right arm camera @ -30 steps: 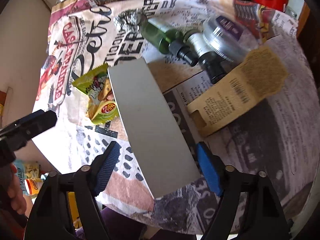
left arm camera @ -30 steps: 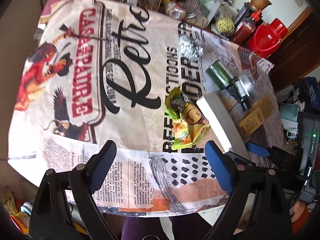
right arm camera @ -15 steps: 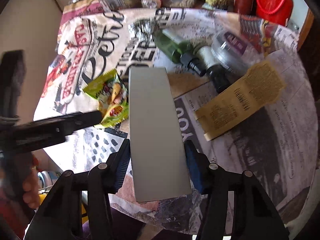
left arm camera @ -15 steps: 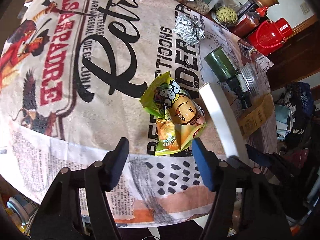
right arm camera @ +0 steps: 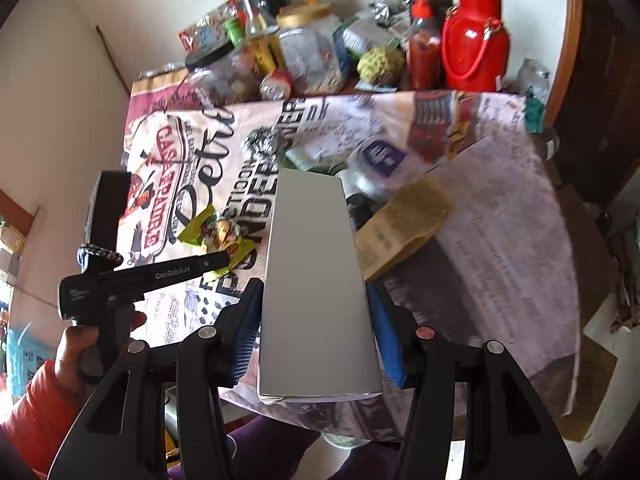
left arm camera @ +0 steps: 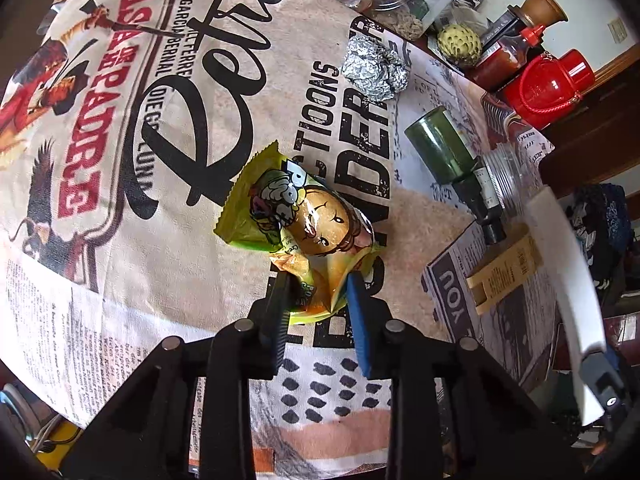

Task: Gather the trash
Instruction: 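Lift the wrapper and white lid and carry both down toward the bucket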

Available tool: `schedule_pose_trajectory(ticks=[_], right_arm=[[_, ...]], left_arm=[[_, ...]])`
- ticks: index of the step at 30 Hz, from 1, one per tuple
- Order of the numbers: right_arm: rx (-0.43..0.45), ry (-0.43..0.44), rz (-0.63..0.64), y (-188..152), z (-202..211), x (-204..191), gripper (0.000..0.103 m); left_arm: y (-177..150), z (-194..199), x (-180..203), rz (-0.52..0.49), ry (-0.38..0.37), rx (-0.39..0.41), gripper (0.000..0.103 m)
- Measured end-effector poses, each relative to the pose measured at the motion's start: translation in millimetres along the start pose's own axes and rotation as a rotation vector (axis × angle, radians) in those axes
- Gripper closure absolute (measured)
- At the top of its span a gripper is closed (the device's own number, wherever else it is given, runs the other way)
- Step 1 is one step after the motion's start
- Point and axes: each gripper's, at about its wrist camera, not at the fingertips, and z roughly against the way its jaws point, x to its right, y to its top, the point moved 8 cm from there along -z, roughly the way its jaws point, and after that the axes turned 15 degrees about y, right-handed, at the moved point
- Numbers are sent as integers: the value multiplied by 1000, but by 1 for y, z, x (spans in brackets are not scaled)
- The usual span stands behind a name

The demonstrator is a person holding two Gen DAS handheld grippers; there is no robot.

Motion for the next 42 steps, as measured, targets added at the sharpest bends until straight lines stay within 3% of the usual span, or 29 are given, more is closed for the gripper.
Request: schedule_pose_trajectory(ticks=[4,7,15,16,23,32,42], right_arm=[[39,-7,8,4,20,4,54],[71,-12,24,6,38,7,54],[150,2,112,8,90,8,54],[158,6,123,8,96,8,54],[214,53,216,5,143,1,54],[298,91,251,-5,192,-18,54],[417,23,241,-45,233,-61,54]], left_arm=[[-3,18,-1,2,2,33,89],[-4,42,1,4,0,86,92],[-15,134,20,-5,50,302,95],[-17,144,21,-2,64,330,100],[-47,228,43,54,99,521,103],[-87,304,54,50,99,657,103],[-139,349,37,-33,-10,734,103]])
